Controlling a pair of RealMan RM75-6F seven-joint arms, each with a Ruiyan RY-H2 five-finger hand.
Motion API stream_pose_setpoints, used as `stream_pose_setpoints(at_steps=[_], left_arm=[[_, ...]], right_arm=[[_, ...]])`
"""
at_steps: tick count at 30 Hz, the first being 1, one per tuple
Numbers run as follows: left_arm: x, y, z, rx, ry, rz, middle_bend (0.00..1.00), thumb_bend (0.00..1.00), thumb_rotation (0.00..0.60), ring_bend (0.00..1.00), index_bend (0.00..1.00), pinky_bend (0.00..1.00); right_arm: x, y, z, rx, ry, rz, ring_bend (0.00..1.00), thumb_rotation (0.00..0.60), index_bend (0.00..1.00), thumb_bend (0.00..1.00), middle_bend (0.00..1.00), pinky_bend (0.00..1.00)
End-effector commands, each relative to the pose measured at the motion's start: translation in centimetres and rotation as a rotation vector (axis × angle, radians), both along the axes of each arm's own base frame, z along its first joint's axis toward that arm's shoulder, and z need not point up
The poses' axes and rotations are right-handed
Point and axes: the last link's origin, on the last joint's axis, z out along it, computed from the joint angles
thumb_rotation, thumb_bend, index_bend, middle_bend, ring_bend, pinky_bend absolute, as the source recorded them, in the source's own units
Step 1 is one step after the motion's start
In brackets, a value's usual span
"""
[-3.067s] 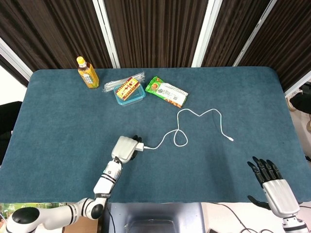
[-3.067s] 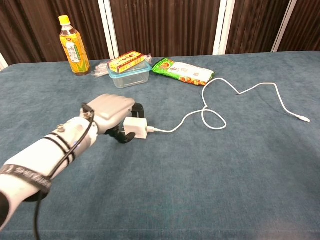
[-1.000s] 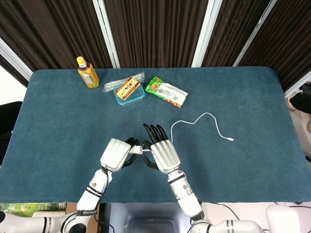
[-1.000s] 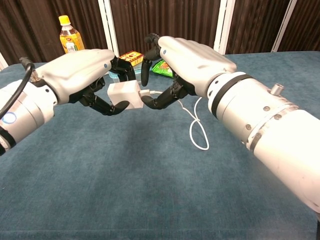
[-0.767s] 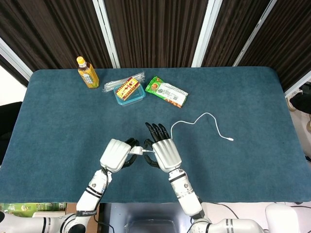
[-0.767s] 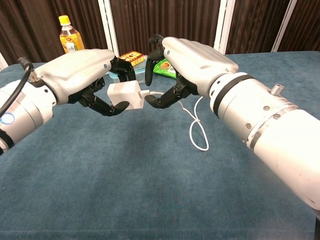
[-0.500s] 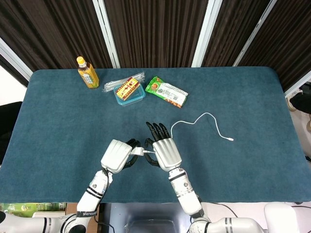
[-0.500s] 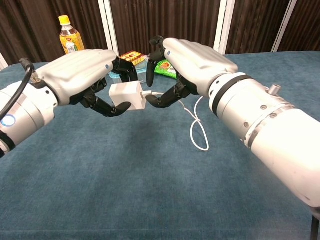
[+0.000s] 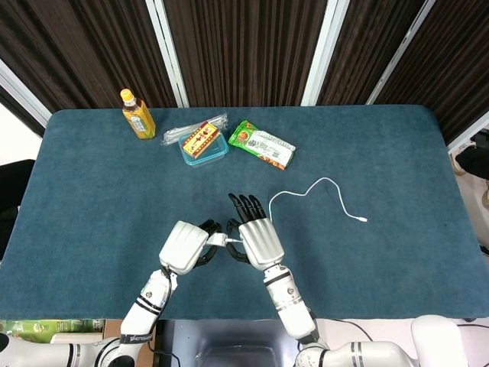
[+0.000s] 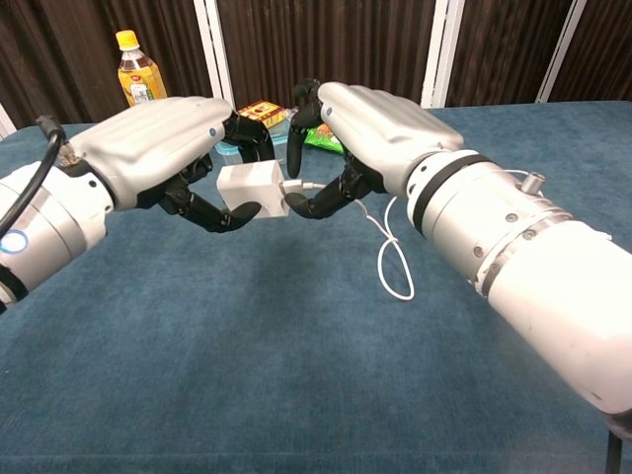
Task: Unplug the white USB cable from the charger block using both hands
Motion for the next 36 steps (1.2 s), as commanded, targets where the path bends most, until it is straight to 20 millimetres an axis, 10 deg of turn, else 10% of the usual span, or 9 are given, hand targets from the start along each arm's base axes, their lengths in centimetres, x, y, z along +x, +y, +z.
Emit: stream_pose_setpoints(at_steps=[1, 36], left_arm=[[-0.04, -0.01, -0.06, -0.002, -0.001, 0.002, 0.81, 0.57, 0.600, 1.00, 0.77, 1.00], [0.04, -0.30, 0.22, -0.001, -0.004, -0.012, 0.81, 0.57, 0.600, 1.00, 0.77, 1.00]], right_arm=[[0.06, 0.09, -0.05, 0.001, 0.003, 0.003, 0.00, 0.600, 0.66, 0.46, 0.14, 0.00], [0.01, -0.12, -0.27, -0.013, 0.029, -0.024, 0.01, 0.600, 0.84, 0.62, 0.25, 0.00]])
